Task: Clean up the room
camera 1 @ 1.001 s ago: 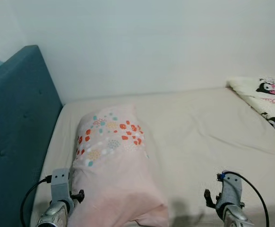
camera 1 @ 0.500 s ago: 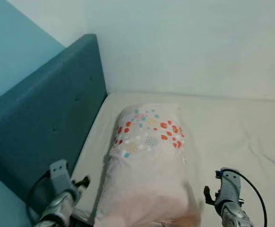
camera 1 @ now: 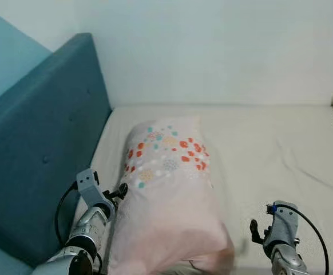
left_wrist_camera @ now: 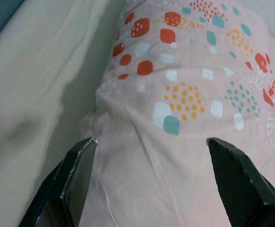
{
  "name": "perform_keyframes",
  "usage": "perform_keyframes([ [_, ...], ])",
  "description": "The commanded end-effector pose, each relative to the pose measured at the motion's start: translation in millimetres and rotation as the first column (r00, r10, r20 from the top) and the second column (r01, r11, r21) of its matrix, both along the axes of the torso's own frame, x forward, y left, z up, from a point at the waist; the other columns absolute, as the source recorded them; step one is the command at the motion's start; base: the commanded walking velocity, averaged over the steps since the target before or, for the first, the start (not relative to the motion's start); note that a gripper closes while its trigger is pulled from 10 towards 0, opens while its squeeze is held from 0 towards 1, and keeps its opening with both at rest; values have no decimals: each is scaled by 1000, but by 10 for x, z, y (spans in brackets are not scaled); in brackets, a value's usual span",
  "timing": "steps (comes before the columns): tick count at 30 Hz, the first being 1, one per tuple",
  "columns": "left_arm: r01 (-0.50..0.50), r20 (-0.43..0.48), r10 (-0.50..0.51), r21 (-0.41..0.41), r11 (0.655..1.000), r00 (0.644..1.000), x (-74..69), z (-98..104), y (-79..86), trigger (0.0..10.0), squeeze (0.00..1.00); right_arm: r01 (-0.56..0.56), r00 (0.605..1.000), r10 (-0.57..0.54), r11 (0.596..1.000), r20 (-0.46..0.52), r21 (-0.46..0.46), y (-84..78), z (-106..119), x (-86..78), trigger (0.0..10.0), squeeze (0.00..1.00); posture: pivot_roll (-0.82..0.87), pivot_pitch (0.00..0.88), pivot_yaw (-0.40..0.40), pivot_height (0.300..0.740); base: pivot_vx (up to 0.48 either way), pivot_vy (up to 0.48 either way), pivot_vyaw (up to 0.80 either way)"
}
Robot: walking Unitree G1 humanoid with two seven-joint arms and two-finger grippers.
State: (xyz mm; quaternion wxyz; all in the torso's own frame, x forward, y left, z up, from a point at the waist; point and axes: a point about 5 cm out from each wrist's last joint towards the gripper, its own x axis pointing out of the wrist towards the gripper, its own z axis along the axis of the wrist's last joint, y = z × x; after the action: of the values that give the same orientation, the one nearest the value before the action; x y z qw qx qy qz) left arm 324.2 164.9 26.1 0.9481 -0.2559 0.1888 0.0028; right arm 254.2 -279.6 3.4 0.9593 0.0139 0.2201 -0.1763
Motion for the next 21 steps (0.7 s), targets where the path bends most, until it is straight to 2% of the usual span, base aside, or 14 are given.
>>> perform_keyframes([
  [1, -10, 22, 9, 64, 998, 1000, 42, 64, 95, 10000, 0, 6, 998, -7, 1000, 67, 25, 29, 53, 8, 10000, 0, -39, 133, 62, 670, 0, 0, 0],
  [2, -10, 22, 9, 64, 998, 1000, 42, 64, 95, 10000, 0, 6, 998, -7, 1000, 67, 25, 29, 53, 8, 10000, 0, -39, 133, 62, 670, 0, 0, 0],
  [6, -37, 55, 29, 144, 989, 998, 133, 200, 236, 10000, 0, -9, 984, 4, 1000, 177, 25, 24, 246, 56, 10000, 0, -49, 172, 65, 650, 0, 0, 0],
  [10, -50, 69, 39, 178, 983, 997, 172, 260, 280, 10000, 0, -14, 975, 7, 999, 221, 29, 24, 338, 68, 10000, 0, -53, 191, 68, 640, 0, 0, 0],
  [12, -55, 81, 39, 201, 978, 996, 209, 315, 299, 10000, 0, -30, 959, 16, 999, 284, 45, 41, 474, 91, 10000, 0, -66, 217, 70, 630, 0, 0, 0],
  [18, -40, 77, 24, 210, 977, 997, 224, 326, 272, 10000, 0, -56, 937, 27, 996, 350, 73, 85, 620, 104, 10000, 0, -72, 243, 71, 615, 0, 0, 0],
  [21, -4, 69, -9, 180, 984, 998, 213, 296, 205, 10000, 0, -82, 922, 36, 991, 386, 103, 154, 690, 76, 10000, 0, -82, 269, 75, 605, 0, 0, 0],
])
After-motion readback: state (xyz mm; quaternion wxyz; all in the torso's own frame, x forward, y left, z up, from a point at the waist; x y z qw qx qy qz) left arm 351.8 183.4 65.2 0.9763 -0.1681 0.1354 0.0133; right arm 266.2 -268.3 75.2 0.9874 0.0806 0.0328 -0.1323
